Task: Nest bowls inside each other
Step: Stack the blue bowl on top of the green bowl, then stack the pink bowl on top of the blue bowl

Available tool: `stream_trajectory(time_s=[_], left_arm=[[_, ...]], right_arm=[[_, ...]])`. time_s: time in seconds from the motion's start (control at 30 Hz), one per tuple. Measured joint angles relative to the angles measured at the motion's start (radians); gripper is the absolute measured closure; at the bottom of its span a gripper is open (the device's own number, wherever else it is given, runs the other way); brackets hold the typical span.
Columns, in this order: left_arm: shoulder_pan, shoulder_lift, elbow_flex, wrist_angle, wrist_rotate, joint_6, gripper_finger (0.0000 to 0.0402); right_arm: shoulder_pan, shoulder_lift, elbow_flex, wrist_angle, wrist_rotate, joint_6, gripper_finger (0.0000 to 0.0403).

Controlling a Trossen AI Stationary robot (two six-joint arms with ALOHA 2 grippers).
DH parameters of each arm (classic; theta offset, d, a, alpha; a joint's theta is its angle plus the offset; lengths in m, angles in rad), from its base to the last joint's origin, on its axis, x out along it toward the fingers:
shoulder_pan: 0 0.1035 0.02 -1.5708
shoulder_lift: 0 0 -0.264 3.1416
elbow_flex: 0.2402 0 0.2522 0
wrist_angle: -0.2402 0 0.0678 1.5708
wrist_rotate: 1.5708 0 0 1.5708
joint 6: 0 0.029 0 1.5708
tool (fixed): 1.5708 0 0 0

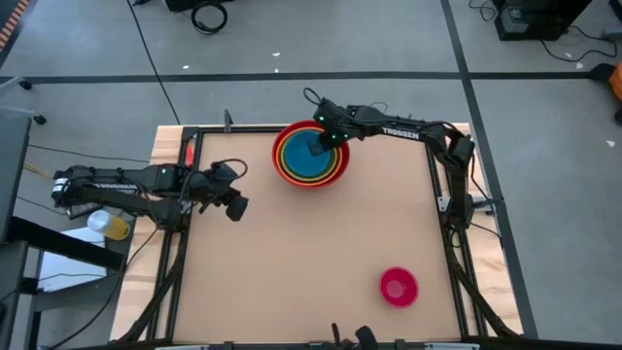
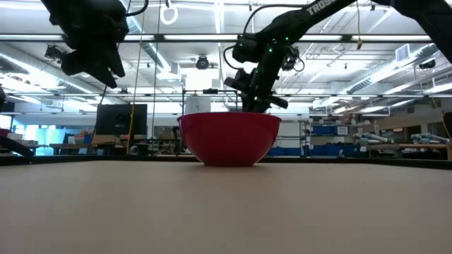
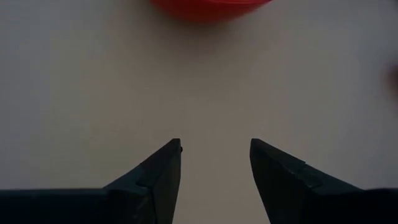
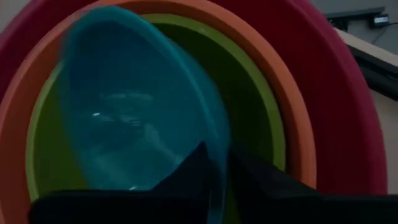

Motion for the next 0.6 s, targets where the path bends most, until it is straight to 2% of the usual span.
stream_trajectory(time_s=[0.2, 0.3, 0.6], left_arm=[[-0.022, 0.000, 0.005, -0.012, -0.013, -0.021, 0.0209], [-0.029, -0.008, 0.029, -0.038, -0.013, -0.022, 0.0209], [-0.033, -0.108, 0.049, -0.059, -0.076, 0.000, 0.0209]], right_arm=[[-0.001, -0.023, 0.000, -0.006, -0.030, -0.016, 0.0285], [-0.001, -0.056, 0.000, -0.009, 0.007, -0.017, 0.0265], [-0.006, -0.175, 0.000, -0.116, 0.047, -0.005, 0.0237]])
